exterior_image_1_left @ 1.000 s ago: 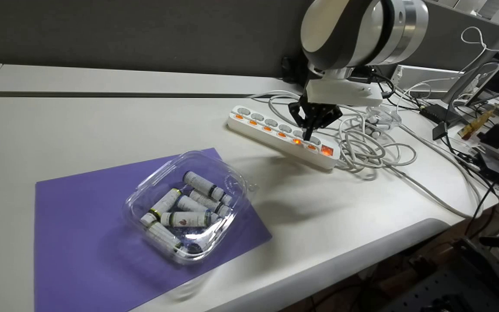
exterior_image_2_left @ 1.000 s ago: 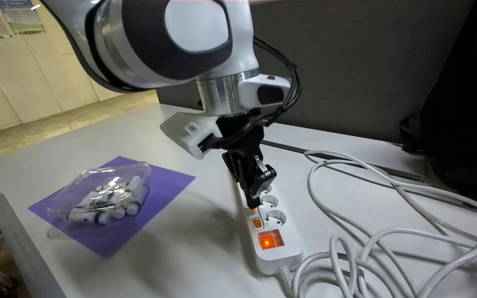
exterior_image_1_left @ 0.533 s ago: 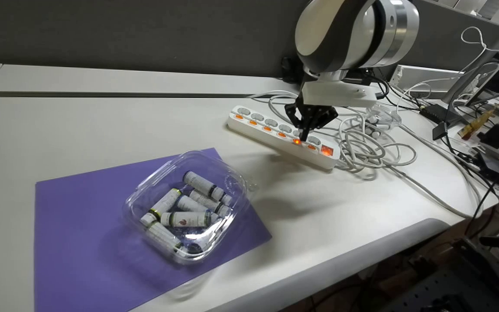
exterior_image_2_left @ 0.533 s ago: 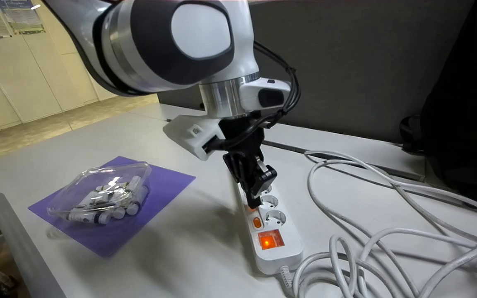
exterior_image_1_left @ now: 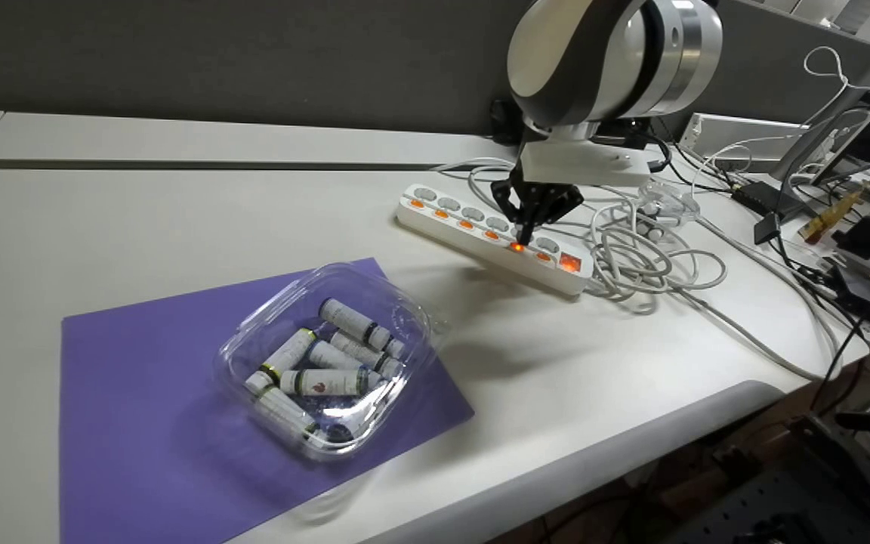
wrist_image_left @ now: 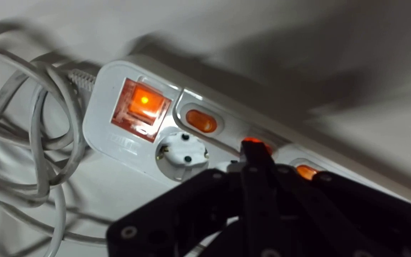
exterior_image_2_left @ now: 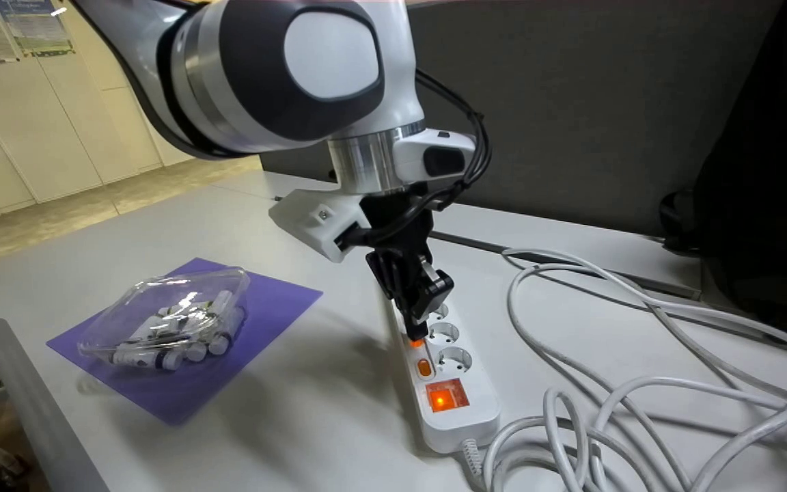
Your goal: Turn off the third switch to the right
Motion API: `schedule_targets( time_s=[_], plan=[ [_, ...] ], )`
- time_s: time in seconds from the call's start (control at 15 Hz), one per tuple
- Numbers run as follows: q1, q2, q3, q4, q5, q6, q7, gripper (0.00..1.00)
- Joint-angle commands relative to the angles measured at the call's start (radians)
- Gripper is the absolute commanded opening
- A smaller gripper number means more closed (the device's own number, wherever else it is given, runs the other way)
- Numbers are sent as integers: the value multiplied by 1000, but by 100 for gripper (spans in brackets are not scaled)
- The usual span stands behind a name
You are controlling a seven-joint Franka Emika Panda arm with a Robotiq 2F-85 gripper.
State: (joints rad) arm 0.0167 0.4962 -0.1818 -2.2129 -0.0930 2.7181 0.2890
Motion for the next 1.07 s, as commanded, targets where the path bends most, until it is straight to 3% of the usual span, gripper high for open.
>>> schedule_targets(
  time_s=[0.0,0.6,1.0],
  plan=[
    [0,15,5,21,17,-6,-9,0],
    [-32,41,25,28,87,-18,-28,0],
    [-171,66,117,63,273,-95,-160,0]
  ],
)
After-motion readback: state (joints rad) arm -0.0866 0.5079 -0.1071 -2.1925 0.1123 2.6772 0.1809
